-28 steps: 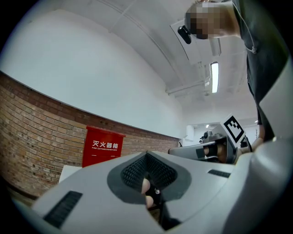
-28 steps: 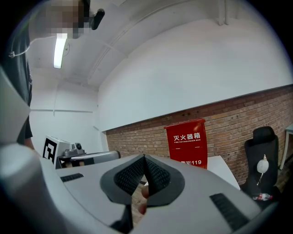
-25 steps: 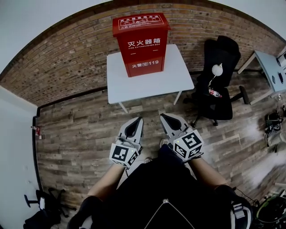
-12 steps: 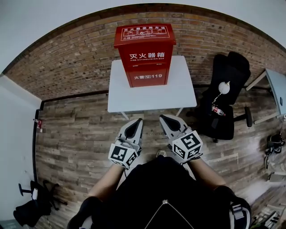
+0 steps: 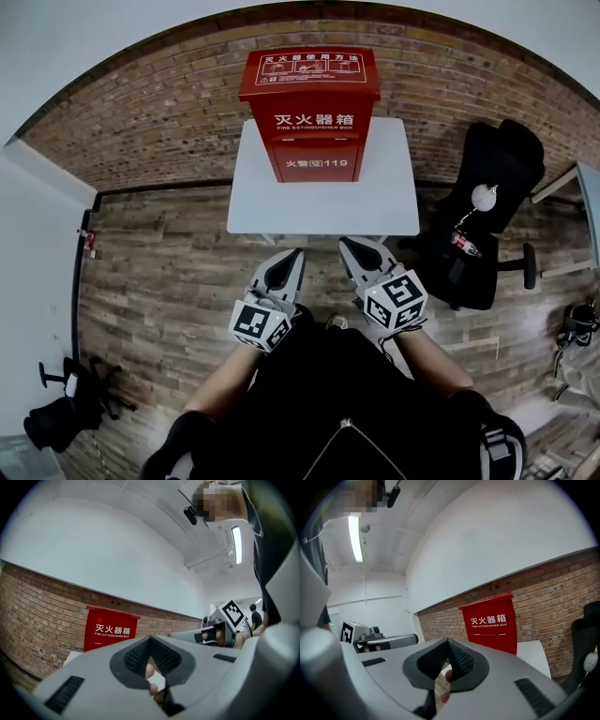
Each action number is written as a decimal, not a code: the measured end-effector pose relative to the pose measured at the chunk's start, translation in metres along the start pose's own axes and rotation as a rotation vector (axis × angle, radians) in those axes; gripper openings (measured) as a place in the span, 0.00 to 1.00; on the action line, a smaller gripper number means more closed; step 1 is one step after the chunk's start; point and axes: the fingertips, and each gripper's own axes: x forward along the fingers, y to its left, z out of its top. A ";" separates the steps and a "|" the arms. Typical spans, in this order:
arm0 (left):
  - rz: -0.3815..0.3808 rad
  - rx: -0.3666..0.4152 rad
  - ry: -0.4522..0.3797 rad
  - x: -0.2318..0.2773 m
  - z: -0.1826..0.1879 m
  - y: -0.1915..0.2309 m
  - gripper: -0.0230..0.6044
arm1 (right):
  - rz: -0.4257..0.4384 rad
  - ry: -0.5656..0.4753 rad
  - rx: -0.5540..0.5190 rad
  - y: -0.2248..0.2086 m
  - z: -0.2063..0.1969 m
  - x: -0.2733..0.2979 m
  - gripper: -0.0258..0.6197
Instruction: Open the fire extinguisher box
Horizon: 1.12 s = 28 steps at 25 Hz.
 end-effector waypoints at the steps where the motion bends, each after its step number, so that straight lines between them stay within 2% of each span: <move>1: -0.001 0.001 0.004 0.002 -0.001 0.002 0.11 | 0.001 0.005 0.010 -0.003 -0.001 0.004 0.07; 8: -0.017 -0.025 0.012 0.034 0.004 0.038 0.11 | -0.024 0.013 0.027 -0.025 0.009 0.041 0.07; 20: -0.120 -0.035 0.021 0.093 0.029 0.128 0.11 | -0.126 -0.006 0.025 -0.063 0.039 0.126 0.07; 28: -0.177 -0.021 0.000 0.115 0.044 0.172 0.11 | -0.180 0.002 0.041 -0.077 0.051 0.170 0.07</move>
